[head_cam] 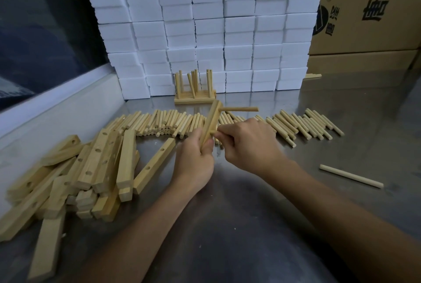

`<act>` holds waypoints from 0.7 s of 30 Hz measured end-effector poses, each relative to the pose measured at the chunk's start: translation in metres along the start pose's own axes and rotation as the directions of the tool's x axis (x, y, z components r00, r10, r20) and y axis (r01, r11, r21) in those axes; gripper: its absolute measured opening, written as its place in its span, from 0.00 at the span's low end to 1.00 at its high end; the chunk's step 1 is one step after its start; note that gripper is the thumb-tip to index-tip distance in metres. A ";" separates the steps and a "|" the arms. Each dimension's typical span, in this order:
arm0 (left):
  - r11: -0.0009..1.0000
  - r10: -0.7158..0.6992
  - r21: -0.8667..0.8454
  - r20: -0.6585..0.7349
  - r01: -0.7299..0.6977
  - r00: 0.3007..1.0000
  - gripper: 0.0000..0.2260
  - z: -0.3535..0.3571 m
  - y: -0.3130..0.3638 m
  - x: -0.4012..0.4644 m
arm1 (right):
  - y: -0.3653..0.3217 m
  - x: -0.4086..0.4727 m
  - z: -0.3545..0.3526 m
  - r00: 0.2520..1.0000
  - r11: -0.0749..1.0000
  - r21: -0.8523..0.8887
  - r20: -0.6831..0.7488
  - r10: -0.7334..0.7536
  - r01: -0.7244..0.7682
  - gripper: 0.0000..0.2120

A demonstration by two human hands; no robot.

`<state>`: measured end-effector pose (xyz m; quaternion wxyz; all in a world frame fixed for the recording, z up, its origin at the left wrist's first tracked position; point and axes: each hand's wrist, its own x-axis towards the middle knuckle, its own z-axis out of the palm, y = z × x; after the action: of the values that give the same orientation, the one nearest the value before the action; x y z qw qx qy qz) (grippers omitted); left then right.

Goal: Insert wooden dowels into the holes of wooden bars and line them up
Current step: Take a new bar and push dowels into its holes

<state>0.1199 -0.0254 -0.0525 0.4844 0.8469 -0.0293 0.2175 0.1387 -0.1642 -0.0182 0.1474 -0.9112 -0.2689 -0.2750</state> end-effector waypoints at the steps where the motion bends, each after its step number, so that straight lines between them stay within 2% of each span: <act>1: 1.000 0.012 0.011 -0.002 -0.012 1.000 0.04 0.000 0.001 0.000 | -0.001 0.000 0.001 1.000 1.000 0.019 0.010 0.021 -0.021 0.15; 5: 0.996 0.055 0.076 -0.011 -0.054 0.998 0.04 -0.001 0.000 -0.001 | -0.001 0.004 0.006 0.981 0.964 0.186 0.072 0.178 -0.189 0.16; 8: 0.993 0.067 0.098 -0.006 -0.066 0.998 0.03 0.000 0.000 -0.001 | 0.001 0.006 0.008 0.958 0.901 0.325 0.115 0.263 -0.286 0.20; 12: 0.997 0.044 0.056 0.035 -0.046 0.998 0.06 0.003 0.000 0.000 | 0.000 0.007 0.005 0.969 0.942 0.233 0.088 0.229 -0.244 0.14; 17: 0.984 -0.085 -0.150 0.095 0.098 0.992 0.10 0.003 0.001 0.005 | -0.001 0.014 -0.005 0.984 0.970 0.169 0.055 0.169 -0.176 0.12; 21: 0.897 -0.292 -0.319 0.093 0.306 0.952 0.12 -0.002 0.002 0.010 | -0.008 0.021 -0.015 0.974 0.941 0.297 -0.101 0.201 -0.163 0.15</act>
<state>0.1275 -0.0233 -0.0462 0.6459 0.7529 0.0549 0.1143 0.1432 -0.1554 0.0070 0.3197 -0.8814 -0.2100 -0.2771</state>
